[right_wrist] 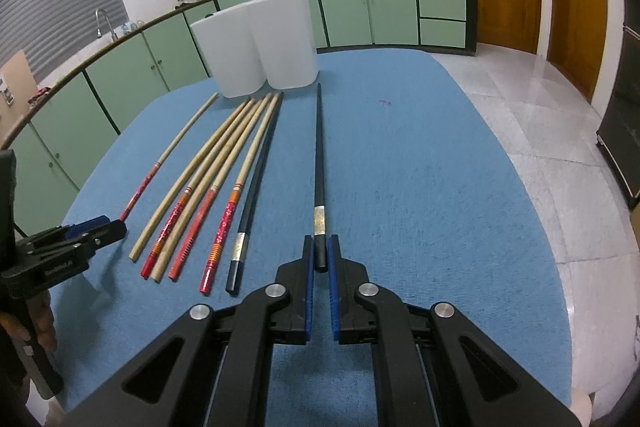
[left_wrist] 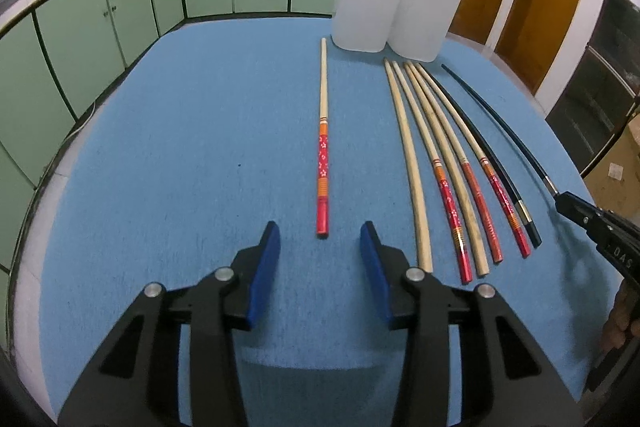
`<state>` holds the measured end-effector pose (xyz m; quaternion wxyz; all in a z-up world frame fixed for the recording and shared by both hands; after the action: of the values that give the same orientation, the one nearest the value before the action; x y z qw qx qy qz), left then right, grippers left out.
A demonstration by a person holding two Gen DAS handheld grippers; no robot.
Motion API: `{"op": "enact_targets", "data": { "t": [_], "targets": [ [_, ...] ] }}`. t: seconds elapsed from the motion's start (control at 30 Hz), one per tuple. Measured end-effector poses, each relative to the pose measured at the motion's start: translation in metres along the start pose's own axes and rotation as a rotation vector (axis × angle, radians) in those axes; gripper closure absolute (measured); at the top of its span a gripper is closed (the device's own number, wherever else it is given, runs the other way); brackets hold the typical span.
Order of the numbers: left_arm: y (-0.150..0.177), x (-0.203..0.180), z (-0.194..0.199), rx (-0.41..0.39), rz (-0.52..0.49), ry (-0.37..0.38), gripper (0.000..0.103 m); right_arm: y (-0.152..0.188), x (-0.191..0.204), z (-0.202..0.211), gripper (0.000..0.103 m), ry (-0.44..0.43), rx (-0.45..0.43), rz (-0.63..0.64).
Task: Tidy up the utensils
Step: 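Lift the wooden chopstick with the left tool while the right tool lifts the black chopstick, then lower both chopsticks into the white caddy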
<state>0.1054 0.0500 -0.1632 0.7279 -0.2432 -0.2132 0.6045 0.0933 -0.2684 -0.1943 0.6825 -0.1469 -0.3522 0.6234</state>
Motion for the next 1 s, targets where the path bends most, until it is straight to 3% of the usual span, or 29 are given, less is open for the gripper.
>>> {"op": "enact_targets", "data": {
  "t": [0.17, 0.23, 0.47, 0.73, 1.0],
  "targets": [
    [-0.003, 0.000, -0.004, -0.005, 0.002, 0.005, 0.091, -0.001, -0.001, -0.001, 0.096, 0.000, 0.002, -0.007],
    [-0.003, -0.003, -0.006, -0.006, -0.010, 0.007, 0.096, -0.001, -0.001, -0.002, 0.096, 0.001, 0.003, -0.006],
    [-0.008, -0.005, 0.002, -0.033, -0.005, 0.001, 0.098, -0.004, 0.002, 0.005, 0.097, 0.010, -0.018, 0.012],
    [-0.044, -0.011, 0.060, -0.137, -0.063, -0.027, 0.098, -0.039, 0.009, 0.047, 0.097, -0.005, -0.137, 0.043],
    [-0.078, -0.012, 0.108, -0.265, -0.061, -0.004, 0.098, -0.081, 0.015, 0.084, 0.097, -0.053, -0.238, 0.041]
  ]
}}
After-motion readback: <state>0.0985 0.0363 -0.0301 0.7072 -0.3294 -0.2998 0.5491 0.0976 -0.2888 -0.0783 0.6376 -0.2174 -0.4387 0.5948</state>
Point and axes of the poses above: each gripper's, at about its wrist camera, not at the fingertips, and z roughly against the way its jaws point, x to its left, y to its underside, the point moved 1 cm from there along -z, roughly the way its jaws point, and after that the axes turned 8 degrees about -z, right-handed, at the moved point
